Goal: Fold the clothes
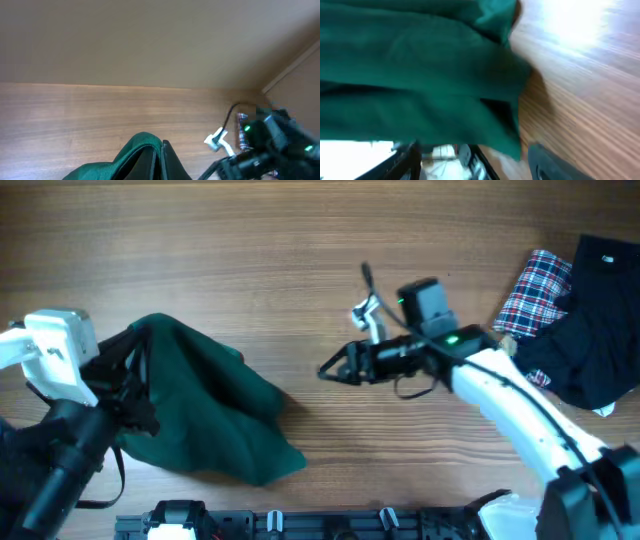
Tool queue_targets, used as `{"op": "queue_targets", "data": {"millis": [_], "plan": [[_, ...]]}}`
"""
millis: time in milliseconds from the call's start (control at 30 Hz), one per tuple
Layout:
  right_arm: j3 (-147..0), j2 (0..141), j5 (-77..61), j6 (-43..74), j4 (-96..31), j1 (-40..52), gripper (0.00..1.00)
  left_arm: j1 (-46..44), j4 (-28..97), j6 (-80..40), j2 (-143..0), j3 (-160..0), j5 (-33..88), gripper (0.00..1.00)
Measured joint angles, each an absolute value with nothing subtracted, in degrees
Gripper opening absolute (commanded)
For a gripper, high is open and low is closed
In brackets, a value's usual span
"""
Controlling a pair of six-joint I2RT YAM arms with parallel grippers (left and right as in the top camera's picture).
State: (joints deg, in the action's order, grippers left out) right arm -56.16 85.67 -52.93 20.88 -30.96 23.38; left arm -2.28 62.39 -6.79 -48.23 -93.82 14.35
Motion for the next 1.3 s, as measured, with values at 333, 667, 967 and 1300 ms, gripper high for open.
{"op": "queue_targets", "data": {"millis": [333,667,967,1300], "plan": [[-36.05,88.07,-50.83,54.48,11.99,33.1,0.73,-2.28,61.52,-9.65,-48.42,-93.82,13.32,0.04],[-35.22,101.1,-45.98,68.95,24.45,39.55,0.74,-2.28,60.47,-14.13,-48.42,-93.82,13.3,0.04],[-34.96,104.27,-44.53,73.73,33.71,41.12,0.74,-2.28,60.47,-14.33,-48.42,-93.82,13.3,0.04],[-34.96,104.66,-43.42,78.89,40.32,45.34,0.38,-2.28,60.45,-14.33,-48.42,-93.82,13.3,0.04]]}}
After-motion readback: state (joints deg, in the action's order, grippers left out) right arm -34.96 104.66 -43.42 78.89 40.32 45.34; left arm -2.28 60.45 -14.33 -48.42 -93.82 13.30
